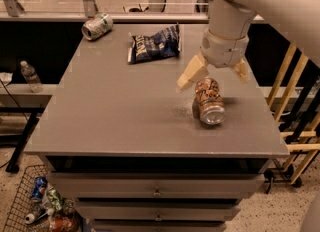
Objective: Place orange can upright
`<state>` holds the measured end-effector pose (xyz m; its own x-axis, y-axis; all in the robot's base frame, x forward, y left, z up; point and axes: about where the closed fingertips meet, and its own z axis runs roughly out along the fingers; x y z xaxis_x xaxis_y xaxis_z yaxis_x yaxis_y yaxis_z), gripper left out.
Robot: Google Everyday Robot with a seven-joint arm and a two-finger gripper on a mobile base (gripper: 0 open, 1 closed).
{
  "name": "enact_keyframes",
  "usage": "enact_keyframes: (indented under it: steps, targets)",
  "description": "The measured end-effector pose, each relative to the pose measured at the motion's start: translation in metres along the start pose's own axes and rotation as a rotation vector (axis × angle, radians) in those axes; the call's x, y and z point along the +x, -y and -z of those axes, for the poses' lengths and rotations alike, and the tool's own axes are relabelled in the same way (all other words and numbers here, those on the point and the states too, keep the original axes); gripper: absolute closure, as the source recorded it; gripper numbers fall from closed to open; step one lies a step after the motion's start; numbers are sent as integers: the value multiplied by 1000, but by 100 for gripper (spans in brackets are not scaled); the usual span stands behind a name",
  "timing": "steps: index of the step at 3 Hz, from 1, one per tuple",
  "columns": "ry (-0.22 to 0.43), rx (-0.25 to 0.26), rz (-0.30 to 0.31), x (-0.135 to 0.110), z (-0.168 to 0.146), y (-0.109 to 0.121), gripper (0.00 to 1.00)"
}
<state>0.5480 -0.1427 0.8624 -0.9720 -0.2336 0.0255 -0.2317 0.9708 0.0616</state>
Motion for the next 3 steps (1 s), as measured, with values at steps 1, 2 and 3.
enact_keyframes:
  steps: [1,2,3]
  targets:
    - [-20,-15,-62,-4,-11,6,0]
    - [-42,-27,-85,-5,-22,6,17]
    - [-55,-34,-80,-7,-28,2,41]
